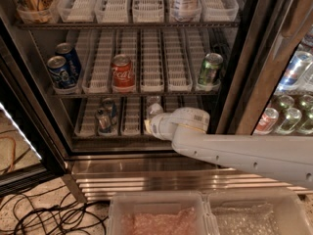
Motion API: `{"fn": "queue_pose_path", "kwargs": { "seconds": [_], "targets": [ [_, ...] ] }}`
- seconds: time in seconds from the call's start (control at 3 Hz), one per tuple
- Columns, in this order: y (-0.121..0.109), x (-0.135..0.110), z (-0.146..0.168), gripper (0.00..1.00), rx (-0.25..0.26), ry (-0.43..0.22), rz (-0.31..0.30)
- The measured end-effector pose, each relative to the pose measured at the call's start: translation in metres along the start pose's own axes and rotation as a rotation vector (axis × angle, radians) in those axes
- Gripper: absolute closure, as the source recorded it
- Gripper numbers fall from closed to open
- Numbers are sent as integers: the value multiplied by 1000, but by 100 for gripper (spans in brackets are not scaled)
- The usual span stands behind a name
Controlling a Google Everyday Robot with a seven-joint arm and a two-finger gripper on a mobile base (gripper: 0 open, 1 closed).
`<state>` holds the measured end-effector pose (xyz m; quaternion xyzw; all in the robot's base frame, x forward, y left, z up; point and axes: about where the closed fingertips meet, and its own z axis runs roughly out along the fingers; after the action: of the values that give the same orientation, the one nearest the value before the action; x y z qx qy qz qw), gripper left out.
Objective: Pick water bottle from bottom shelf of fridge
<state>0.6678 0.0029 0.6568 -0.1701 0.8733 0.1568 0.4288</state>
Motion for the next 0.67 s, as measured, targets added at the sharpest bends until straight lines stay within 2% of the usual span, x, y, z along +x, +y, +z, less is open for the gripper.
{"fn": "queue_pose_path", "kwargs": {
  "seconds": [0.67],
  "targets": [
    [0, -2, -5, 100, 7, 0, 1]
  ]
}}
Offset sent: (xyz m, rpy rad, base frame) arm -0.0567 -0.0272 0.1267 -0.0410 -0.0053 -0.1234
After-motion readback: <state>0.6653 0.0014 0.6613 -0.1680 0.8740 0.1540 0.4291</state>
